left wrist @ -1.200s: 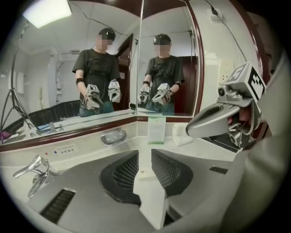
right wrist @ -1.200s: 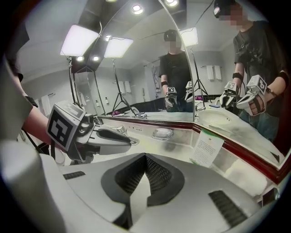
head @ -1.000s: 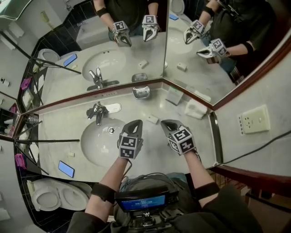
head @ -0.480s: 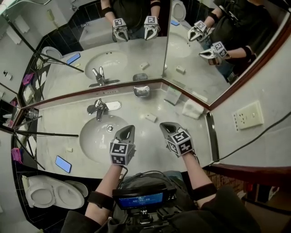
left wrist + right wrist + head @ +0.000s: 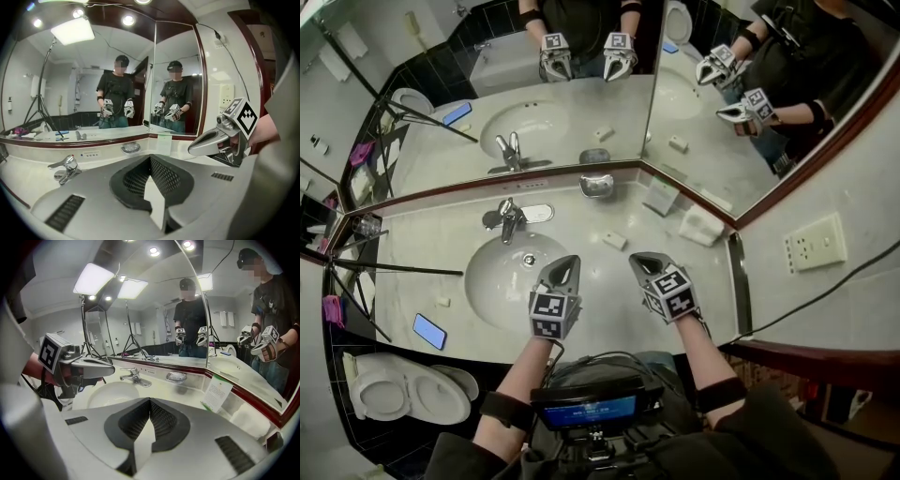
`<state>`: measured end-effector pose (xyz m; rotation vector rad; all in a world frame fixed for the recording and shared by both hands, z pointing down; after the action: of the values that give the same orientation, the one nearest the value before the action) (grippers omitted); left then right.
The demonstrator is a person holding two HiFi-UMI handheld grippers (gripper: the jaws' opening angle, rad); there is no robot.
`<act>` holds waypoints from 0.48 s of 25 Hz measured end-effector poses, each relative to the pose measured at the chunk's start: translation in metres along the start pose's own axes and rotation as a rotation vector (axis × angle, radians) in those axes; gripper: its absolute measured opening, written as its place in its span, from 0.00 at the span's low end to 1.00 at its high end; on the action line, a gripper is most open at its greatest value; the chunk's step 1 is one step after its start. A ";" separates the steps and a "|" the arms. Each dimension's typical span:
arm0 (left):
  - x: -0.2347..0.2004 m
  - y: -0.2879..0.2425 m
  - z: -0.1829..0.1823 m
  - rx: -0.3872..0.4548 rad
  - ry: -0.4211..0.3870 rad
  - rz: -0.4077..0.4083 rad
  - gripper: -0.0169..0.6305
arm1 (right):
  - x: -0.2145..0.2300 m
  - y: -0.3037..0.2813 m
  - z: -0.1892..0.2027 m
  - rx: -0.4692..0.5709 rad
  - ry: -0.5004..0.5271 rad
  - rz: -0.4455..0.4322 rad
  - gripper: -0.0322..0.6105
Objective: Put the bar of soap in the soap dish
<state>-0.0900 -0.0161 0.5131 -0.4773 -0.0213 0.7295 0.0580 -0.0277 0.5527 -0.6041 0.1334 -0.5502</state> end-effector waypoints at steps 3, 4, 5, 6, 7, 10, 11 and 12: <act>-0.002 -0.003 0.001 -0.001 0.001 0.000 0.03 | 0.000 -0.010 0.002 -0.026 0.069 0.019 0.08; -0.003 -0.004 0.001 -0.002 0.003 0.000 0.03 | -0.002 -0.014 0.002 -0.042 0.101 0.022 0.08; -0.004 -0.005 0.001 -0.003 0.005 0.001 0.03 | -0.004 -0.018 0.000 -0.060 0.135 0.021 0.09; -0.004 -0.007 0.002 -0.006 0.006 0.002 0.03 | -0.005 -0.023 0.000 -0.080 0.170 0.016 0.11; -0.005 -0.009 0.003 -0.010 0.008 0.003 0.03 | -0.006 -0.029 0.002 -0.102 0.205 0.010 0.16; -0.005 -0.014 0.008 -0.022 0.007 0.005 0.03 | -0.005 -0.053 0.013 -0.179 0.320 -0.013 0.28; -0.006 -0.016 0.009 -0.025 0.007 0.005 0.03 | -0.004 -0.061 0.016 -0.207 0.365 -0.019 0.32; -0.007 -0.017 0.011 -0.028 0.008 0.006 0.03 | -0.003 -0.070 0.018 -0.233 0.408 -0.024 0.35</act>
<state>-0.0865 -0.0274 0.5310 -0.5070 -0.0223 0.7333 0.0286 -0.0646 0.6073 -0.7142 0.5828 -0.6817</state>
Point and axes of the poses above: the fingertips, and each gripper's own axes: y backward along the fingers, x to its right, z out of its underside, the point moved 2 cm from there along y, backward along the fingers, and after that the axes turned 11 degrees about z, right-handed, at the moved point
